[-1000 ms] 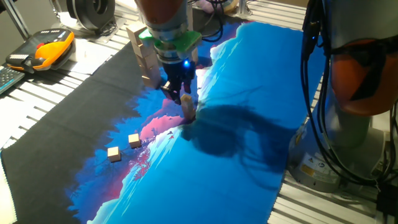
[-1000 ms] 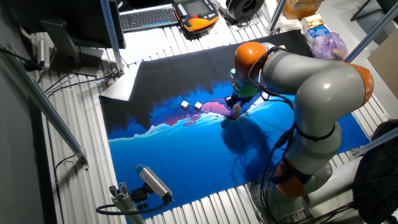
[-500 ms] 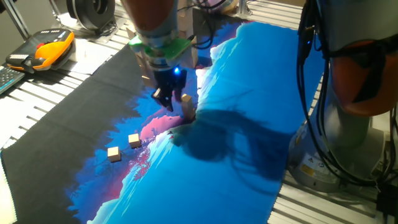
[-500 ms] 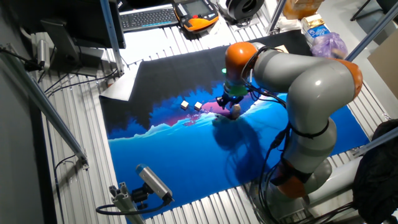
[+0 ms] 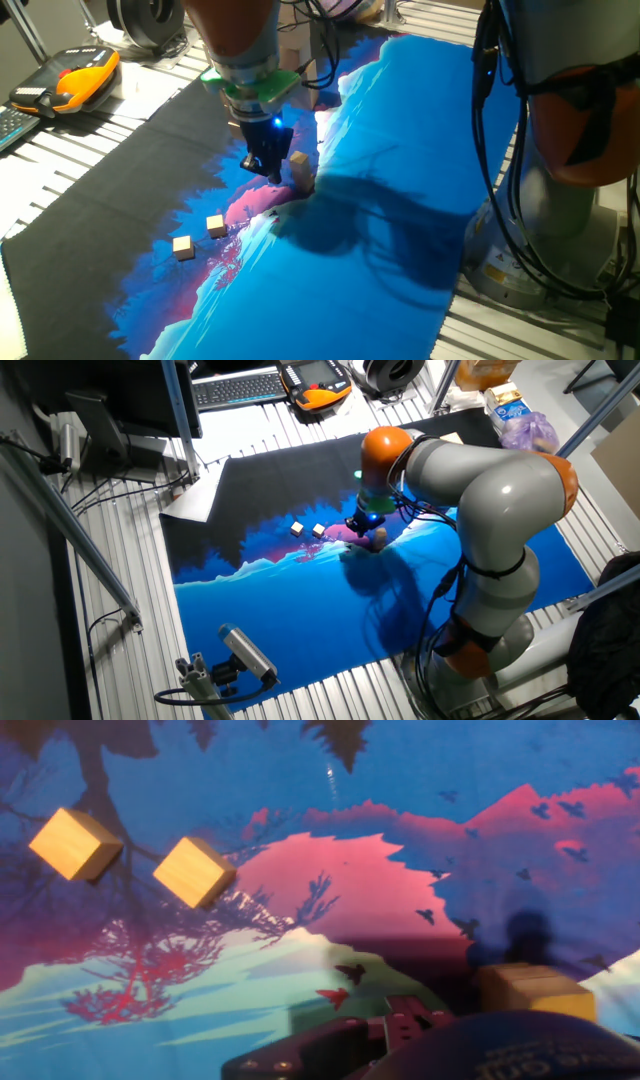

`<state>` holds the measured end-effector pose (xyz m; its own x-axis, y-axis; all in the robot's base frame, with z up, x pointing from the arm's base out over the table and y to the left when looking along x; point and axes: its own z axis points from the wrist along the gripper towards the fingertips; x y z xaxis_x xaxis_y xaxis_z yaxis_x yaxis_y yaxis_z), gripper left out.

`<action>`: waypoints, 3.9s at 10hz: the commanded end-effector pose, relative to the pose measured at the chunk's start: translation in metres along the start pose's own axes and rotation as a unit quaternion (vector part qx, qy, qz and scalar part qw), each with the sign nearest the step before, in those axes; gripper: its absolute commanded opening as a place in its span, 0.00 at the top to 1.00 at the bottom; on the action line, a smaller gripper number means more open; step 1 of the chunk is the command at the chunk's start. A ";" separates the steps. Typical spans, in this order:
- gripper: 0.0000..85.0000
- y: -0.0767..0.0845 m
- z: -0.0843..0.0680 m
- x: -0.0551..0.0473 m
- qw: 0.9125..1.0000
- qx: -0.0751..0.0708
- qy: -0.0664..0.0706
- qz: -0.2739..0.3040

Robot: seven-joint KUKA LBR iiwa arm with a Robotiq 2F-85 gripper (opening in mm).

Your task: Stack the blocks in a vertical line of five

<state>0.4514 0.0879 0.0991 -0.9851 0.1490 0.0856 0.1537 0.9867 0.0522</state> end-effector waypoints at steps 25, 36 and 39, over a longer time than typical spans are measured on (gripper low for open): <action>1.00 0.000 0.000 0.000 0.995 -0.020 -0.062 -0.072; 1.00 0.000 0.000 0.000 0.995 -0.043 -0.042 -0.078; 1.00 0.021 -0.014 -0.009 0.997 -0.045 -0.034 -0.059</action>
<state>0.4659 0.1085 0.1155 -0.9990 0.0430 0.0072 0.0436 0.9883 0.1464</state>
